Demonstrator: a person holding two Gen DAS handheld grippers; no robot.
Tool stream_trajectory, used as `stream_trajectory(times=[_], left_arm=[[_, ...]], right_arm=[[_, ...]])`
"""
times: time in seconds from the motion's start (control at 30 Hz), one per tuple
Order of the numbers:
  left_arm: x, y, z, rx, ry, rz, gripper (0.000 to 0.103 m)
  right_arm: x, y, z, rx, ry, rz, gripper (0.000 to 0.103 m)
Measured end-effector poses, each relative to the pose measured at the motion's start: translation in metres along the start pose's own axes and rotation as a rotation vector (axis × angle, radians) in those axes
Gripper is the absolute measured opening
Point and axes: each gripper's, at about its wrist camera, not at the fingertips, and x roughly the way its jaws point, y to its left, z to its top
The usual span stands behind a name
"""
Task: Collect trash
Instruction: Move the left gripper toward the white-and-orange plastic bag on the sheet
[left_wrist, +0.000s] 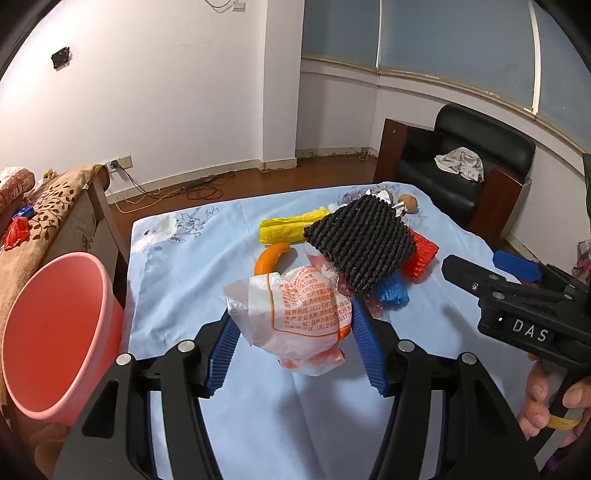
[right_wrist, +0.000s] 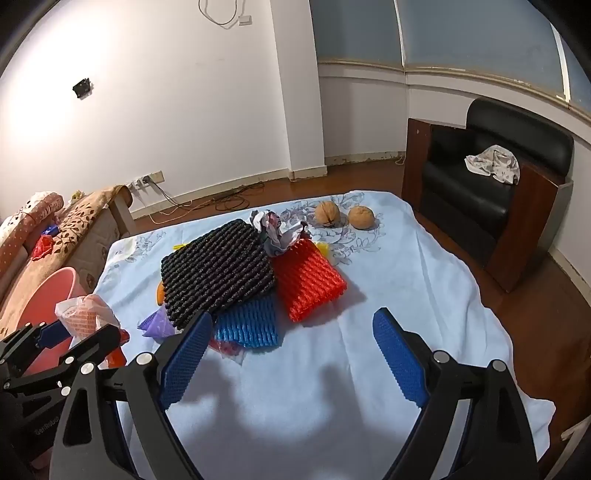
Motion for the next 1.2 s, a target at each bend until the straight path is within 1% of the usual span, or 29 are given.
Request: stream_trajectory(times=[0.57,0.9,1.07,1.1,1.2], left_arm=[[0.008,-0.002,-0.003,-0.001,0.024,0.007,0.06],[0.013,-0.001,-0.004,-0.003,0.038,0.012,0.06],[0.015,0.002,-0.005,-0.001,0.049,0.002,0.06],[0.014,0.006,-0.006,-0.003,0.047,-0.011,0.06],[0.012,0.017,-0.006,-0.02,0.048,-0.026,0.06]], right_arm=[[0.004,-0.003,-0.005,0.009,0.002,0.012,0.087],[0.009,-0.006,-0.006,0.039,0.029,0.04,0.086],[0.01,-0.007,-0.005,0.037,0.025,0.041,0.084],[0.01,-0.007,-0.005,0.02,0.02,0.028,0.084],[0.012,-0.009,-0.005,0.021,0.023,0.032,0.082]])
